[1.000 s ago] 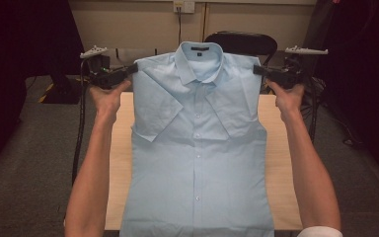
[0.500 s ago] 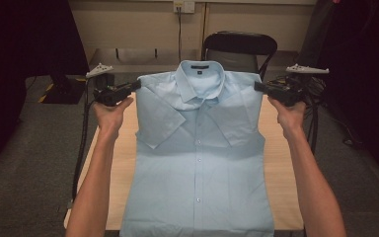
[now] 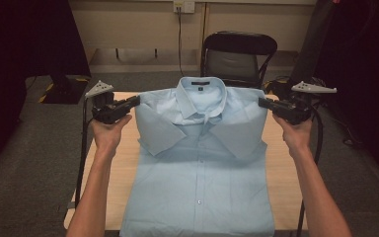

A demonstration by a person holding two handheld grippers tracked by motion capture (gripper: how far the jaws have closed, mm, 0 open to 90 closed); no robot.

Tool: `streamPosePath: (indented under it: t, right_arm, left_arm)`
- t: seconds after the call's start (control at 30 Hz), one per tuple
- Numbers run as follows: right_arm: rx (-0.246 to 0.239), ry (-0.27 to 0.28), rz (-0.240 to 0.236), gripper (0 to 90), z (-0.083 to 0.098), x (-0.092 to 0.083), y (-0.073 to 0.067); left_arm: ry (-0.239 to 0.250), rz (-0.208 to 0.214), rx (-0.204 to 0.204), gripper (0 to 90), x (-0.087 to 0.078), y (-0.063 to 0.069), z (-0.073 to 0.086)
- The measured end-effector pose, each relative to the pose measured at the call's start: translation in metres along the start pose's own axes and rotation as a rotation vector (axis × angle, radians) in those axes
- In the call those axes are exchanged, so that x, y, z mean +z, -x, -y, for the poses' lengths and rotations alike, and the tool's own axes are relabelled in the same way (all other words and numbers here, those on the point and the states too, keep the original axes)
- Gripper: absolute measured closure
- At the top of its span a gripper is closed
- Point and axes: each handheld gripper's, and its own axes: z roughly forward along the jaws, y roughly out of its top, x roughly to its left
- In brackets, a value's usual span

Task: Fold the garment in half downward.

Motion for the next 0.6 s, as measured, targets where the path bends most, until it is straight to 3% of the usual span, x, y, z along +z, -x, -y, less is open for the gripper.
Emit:
streamPosePath:
  t: [0.07,0.23,0.3,0.4,0.6]
  right_arm:
    - [0.0,-0.001,-0.003,87.1,0.007,-0.003,-0.002]
    - [0.006,-0.02,-0.005,87.1,0.024,-0.009,-0.005]
    - [0.014,-0.022,-0.009,87.1,0.031,-0.01,-0.005]
    - [0.024,-0.03,-0.014,87.2,0.042,-0.011,-0.006]
    - [0.041,-0.054,-0.035,87.2,0.063,-0.011,-0.009]
  left_arm:
    - [0.002,0.006,0.015,88.7,-0.001,0.003,0.003]
    - [-0.021,0.013,0.014,88.7,-0.001,0.003,0.013]
    - [-0.009,0.019,0.004,88.7,-0.003,0.003,0.018]
    - [-0.034,0.014,0.009,88.7,-0.002,0.002,0.025]
    - [-0.043,0.029,-0.026,88.7,-0.002,-0.003,0.044]
